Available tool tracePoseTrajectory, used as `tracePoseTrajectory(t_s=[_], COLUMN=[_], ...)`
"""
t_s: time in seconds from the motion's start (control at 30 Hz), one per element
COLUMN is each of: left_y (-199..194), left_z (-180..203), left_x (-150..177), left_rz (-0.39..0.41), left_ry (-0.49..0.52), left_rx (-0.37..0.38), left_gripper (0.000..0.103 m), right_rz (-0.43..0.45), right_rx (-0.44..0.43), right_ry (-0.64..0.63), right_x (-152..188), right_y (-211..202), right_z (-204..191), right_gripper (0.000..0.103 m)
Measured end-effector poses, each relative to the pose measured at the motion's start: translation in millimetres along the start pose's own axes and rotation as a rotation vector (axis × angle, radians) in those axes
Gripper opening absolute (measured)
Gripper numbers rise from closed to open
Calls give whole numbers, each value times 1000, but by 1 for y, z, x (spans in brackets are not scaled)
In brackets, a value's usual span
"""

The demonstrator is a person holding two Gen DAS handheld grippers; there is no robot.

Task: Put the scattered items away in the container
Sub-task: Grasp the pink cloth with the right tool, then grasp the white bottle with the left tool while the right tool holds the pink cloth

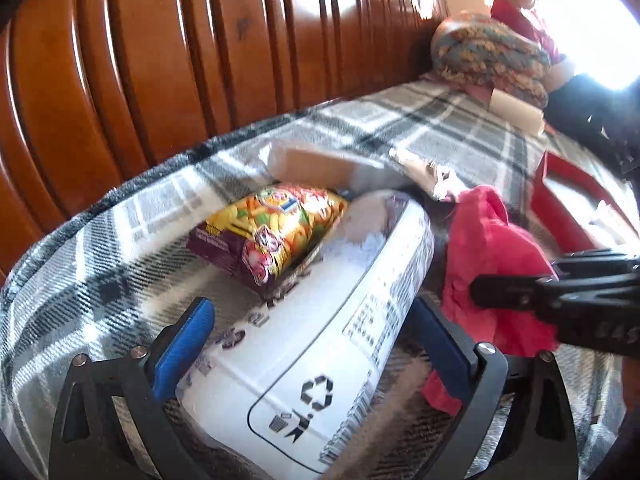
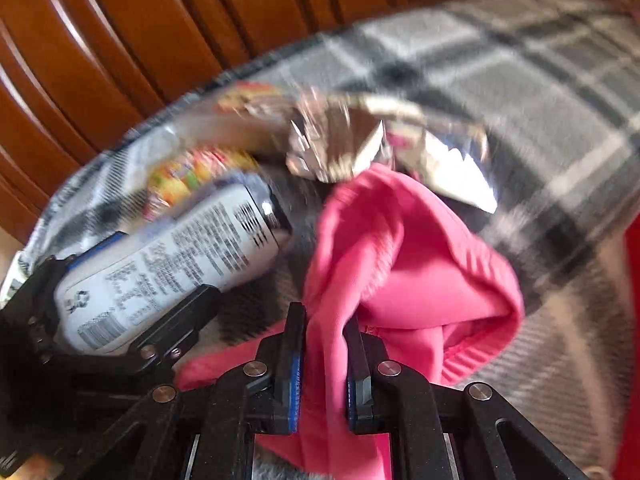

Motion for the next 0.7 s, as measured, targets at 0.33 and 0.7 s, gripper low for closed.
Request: tracePoseTrajectory(t_s=[0.33, 0.7], left_y=[-3, -34], left_z=[1, 15], left_x=[0, -9], left_rz=[21, 133], left_ry=[-2, 5], left_rx=[14, 32], left_gripper=[84, 69], right_rz=[8, 16], right_rx=[-86, -23], right_ry=[163, 86], right_x=[-4, -5], right_y=[13, 9], right_z=[19, 6], right_gripper=[16, 16])
Point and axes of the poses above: each gripper's, at about its wrist camera, not at the fingertips, and y roughly the way its jaws point, z to its right, x to its underside, the point moved 6 cm from there along y, roughly the way its jaws point, and after that the axes turned 12 degrees about x, right-handed, at the moved point
